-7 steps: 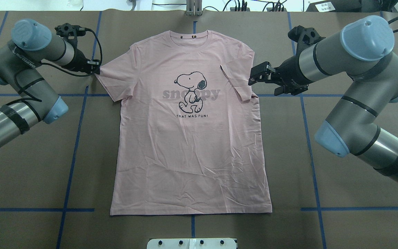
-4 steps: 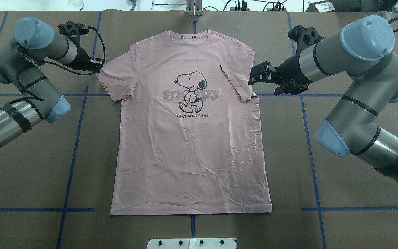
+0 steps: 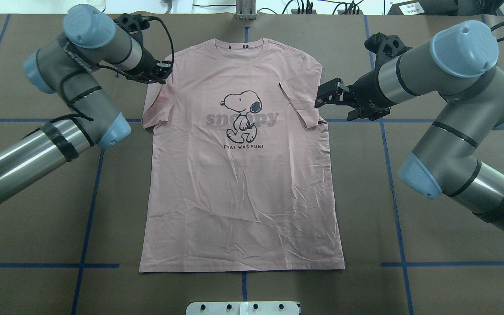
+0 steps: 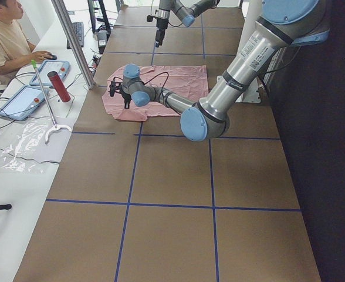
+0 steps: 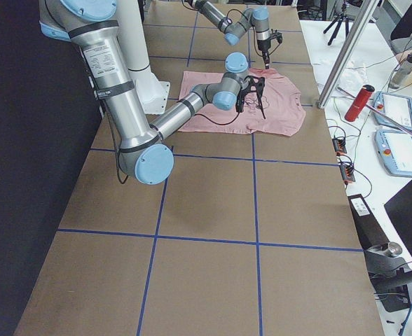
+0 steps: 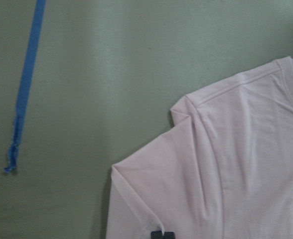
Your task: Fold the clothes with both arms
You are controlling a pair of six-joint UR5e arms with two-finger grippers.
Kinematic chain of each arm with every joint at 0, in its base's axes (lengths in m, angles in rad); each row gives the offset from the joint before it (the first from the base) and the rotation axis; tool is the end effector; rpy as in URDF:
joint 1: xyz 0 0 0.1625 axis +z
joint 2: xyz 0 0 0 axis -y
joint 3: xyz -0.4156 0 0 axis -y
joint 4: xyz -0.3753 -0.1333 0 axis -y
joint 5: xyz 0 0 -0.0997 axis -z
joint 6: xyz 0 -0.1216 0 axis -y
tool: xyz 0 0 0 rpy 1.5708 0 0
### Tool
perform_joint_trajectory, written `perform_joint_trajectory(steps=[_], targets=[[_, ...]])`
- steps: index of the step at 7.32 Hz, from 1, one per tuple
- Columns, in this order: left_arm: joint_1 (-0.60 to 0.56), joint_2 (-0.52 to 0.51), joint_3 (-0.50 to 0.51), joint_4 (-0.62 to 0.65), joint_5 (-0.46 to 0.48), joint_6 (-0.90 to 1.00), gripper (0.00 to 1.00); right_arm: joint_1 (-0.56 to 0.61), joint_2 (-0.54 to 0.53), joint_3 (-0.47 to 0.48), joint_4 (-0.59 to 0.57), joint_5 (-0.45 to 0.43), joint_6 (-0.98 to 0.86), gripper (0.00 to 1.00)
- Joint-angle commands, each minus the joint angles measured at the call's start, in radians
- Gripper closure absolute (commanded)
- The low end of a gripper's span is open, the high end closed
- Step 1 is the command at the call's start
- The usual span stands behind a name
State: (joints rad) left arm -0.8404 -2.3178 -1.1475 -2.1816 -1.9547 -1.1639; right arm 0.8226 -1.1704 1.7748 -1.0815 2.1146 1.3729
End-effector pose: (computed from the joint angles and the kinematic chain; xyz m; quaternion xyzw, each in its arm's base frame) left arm 0.4604 -0.6456 0.3349 0.1200 0.4584 -0.1046 0.8744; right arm -0.3627 -0.4943 0.2912 0.0445 -0.5491 0.1199 0.8259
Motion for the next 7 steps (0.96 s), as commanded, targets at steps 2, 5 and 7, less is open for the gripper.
perform_joint_trajectory(steps=[2, 5, 7], targets=[[0.046, -0.117, 0.138, -0.021, 0.080, -0.066, 1.00, 0.000, 0.000, 0.000, 0.000, -0.001, 0.000, 0.00], [0.049, -0.126, 0.204, -0.119, 0.080, -0.066, 0.33, -0.003, 0.001, 0.000, 0.000, -0.002, 0.003, 0.00], [0.050, -0.070, 0.041, -0.110, 0.073, -0.077, 0.18, -0.064, 0.040, 0.017, -0.012, -0.107, 0.096, 0.00]])
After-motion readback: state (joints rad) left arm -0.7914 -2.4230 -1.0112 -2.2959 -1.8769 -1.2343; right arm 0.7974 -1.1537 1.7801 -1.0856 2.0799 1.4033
